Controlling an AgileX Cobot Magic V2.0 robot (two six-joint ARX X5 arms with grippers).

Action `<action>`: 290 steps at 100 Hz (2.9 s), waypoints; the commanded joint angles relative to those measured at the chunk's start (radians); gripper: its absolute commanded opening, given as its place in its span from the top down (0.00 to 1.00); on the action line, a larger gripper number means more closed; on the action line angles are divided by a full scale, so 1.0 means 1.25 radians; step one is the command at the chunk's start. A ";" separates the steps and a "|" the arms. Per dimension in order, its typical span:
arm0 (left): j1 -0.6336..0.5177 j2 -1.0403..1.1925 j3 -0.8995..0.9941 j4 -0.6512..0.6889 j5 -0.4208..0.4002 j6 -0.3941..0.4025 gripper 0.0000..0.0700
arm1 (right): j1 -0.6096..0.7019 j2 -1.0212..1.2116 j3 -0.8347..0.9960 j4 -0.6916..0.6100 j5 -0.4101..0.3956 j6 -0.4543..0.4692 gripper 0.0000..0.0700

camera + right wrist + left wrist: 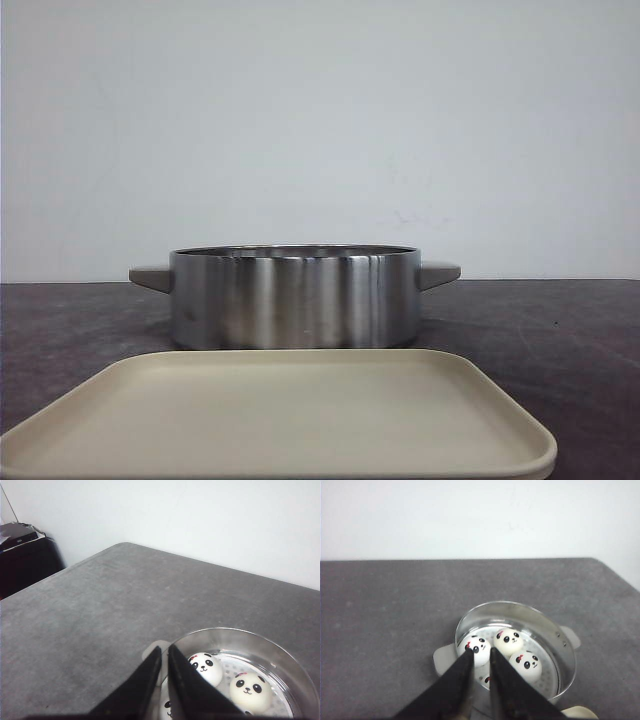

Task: Steam buns

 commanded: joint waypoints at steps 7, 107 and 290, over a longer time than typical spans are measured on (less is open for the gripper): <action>-0.004 -0.013 0.008 0.008 -0.002 -0.004 0.98 | 0.009 0.002 0.007 0.009 0.000 0.009 0.98; -0.004 -0.041 0.008 0.009 -0.002 -0.004 0.98 | -0.403 -0.549 -0.479 0.100 -0.106 -0.111 0.98; -0.004 -0.041 0.008 0.009 -0.002 -0.004 0.98 | -0.589 -0.918 -0.769 -0.159 -0.078 -0.123 0.98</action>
